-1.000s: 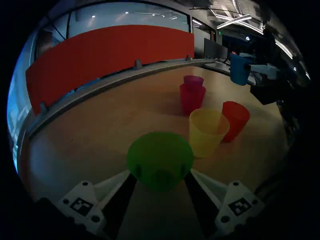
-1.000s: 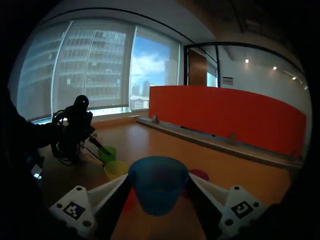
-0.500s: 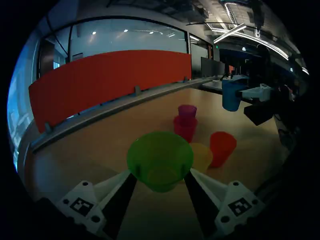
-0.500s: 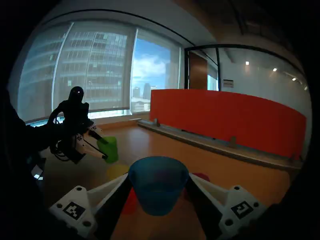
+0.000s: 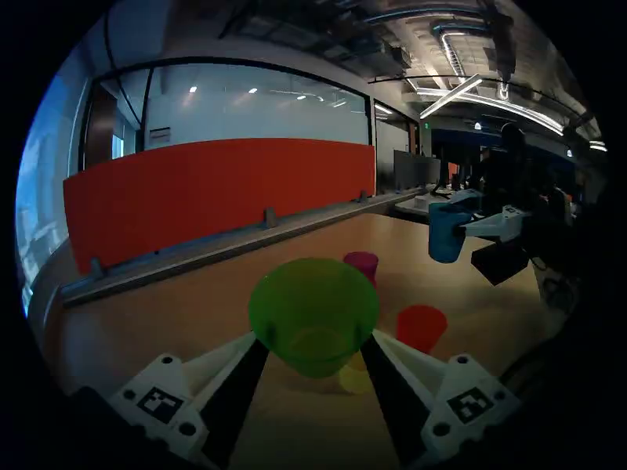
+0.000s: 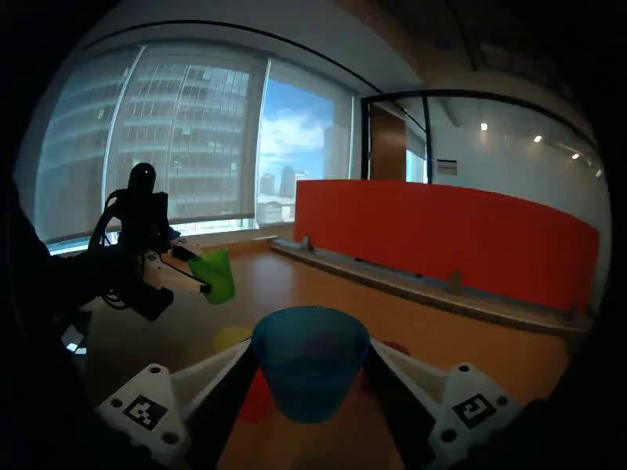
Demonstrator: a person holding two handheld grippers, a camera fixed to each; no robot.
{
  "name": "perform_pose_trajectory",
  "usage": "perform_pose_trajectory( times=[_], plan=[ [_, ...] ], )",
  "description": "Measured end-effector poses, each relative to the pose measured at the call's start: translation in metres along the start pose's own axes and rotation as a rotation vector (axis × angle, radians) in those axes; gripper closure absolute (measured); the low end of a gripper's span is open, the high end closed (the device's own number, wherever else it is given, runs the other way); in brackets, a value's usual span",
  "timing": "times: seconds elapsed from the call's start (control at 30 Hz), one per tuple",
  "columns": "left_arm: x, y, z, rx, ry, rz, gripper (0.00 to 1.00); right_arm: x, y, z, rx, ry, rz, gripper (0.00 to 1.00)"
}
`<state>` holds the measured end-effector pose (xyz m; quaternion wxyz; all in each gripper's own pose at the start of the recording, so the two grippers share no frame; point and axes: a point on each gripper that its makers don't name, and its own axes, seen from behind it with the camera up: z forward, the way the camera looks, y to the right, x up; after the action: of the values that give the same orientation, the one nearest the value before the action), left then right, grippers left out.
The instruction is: Pour water
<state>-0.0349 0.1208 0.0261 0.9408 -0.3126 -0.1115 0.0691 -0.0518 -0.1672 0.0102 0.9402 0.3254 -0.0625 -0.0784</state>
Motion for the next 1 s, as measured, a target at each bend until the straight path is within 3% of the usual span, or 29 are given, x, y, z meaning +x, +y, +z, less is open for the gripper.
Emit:
perform_pose_trajectory(
  times=[0.4,1.0],
  plan=[
    [0.013,0.007,-0.001,-0.012,0.039,-0.001,0.21,-0.001,0.000,-0.001,-0.001,-0.001,0.002,0.10],
    [0.038,0.018,-0.007,-0.039,0.161,-0.013,0.20,-0.001,-0.002,0.000,0.004,-0.001,-0.003,0.09]
  ],
)
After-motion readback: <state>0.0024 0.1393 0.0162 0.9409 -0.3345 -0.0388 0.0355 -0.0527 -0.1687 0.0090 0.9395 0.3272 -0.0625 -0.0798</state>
